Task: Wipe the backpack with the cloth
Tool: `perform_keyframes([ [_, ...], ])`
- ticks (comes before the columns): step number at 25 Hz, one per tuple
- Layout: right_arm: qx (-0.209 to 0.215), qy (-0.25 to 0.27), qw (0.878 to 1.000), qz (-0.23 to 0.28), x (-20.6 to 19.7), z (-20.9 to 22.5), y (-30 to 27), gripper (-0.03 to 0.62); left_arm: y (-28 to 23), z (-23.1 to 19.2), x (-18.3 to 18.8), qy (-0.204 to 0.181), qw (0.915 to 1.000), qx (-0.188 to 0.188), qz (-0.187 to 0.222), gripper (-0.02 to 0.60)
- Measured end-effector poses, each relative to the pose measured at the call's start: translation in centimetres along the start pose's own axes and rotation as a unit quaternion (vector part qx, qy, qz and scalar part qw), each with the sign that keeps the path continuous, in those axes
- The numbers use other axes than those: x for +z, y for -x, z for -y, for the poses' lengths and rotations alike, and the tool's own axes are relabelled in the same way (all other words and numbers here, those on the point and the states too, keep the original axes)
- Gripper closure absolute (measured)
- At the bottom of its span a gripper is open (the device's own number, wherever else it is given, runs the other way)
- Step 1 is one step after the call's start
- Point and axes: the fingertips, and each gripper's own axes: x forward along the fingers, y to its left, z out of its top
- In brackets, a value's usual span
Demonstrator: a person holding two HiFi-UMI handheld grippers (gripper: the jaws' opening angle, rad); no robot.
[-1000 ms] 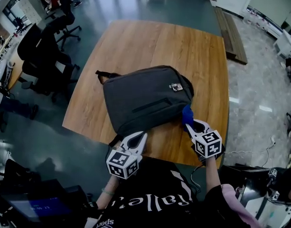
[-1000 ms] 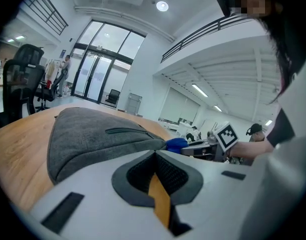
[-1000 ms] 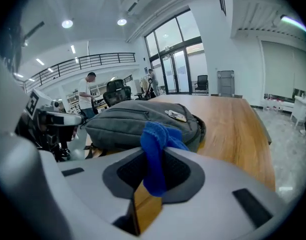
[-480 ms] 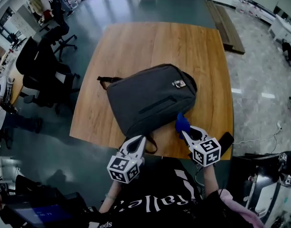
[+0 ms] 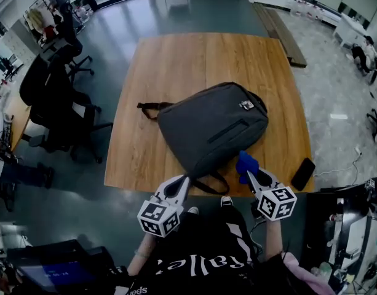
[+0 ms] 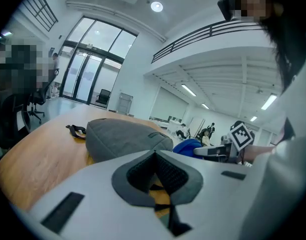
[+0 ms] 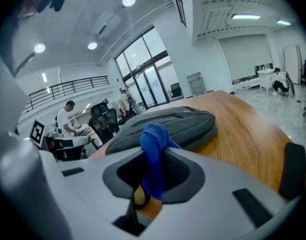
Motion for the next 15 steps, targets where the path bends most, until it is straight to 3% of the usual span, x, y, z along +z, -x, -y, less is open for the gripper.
perform_keyframes([
  [6, -0.026, -0.050, 0.997, 0.046, -1.7, -5.7, 1.8, 0.528, 3.5, -1.5, -1.2, -0.012, 0.9985, -0.050, -0.017, 0.583],
  [15, -0.044, -0.084, 0.995, 0.042, -5.7, -10.5, 4.8, 0.528, 4.3, 1.9, -2.6, -0.027, 0.9905, -0.130, -0.035, 0.583],
])
